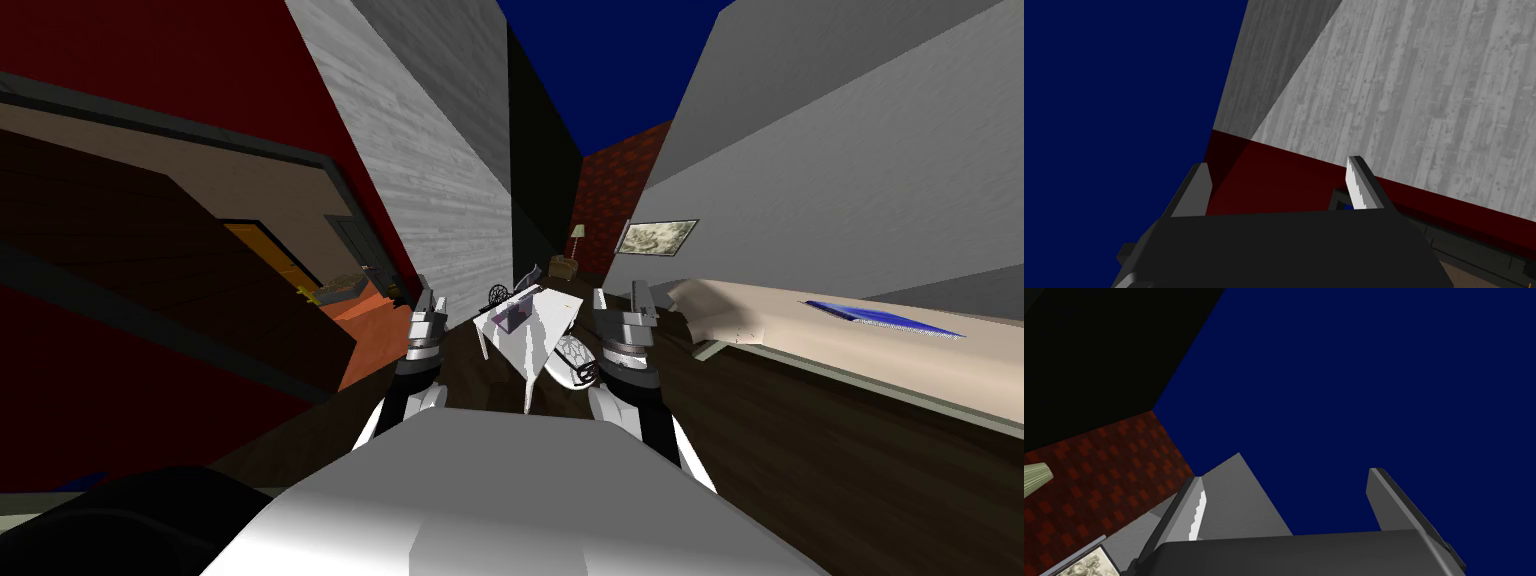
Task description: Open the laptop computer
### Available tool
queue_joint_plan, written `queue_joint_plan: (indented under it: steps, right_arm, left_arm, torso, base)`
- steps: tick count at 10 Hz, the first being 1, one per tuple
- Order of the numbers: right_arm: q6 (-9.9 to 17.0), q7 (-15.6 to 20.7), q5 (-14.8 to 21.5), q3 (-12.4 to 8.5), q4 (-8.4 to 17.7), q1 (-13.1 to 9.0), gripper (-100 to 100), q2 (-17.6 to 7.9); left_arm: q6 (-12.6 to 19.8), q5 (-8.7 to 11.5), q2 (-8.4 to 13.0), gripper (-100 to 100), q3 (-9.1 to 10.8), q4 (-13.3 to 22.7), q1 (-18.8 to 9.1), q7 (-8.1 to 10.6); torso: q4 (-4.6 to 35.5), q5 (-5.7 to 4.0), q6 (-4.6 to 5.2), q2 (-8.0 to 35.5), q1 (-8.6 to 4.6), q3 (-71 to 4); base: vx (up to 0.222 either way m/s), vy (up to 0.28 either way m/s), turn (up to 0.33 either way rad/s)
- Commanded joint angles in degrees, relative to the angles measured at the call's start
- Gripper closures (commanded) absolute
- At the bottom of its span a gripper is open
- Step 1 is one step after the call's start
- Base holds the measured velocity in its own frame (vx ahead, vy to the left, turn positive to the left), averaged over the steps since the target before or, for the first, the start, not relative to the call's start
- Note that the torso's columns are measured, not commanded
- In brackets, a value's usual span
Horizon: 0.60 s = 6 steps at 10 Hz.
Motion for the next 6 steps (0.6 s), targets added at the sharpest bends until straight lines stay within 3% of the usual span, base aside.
queue_joint_plan:
  steps: [1, 6]
  right_arm:
    - [0.0, 0.0, 0.0, 0.0, 0.0, 0.0, 0, 0.0]
    - [0.0, 0.0, 0.0, 0.0, 0.0, 0.0, 0, 0.0]
  left_arm:
    - [0.0, 0.0, 0.0, 0, 0.0, 0.0, 0.0, 0.0]
    - [0.0, 0.0, 0.0, 0, 0.0, 0.0, 0.0, 0.0]
  torso:
    - [2.3, 0.0, 0.0, 2.3, 0.0, -4.7]
    - [22.7, 0.0, 0.0, 22.7, 0.0, -45.4]
  base:
    - [0.0, 0.0, 0.0]
    - [0.0, 0.0, 0.0]
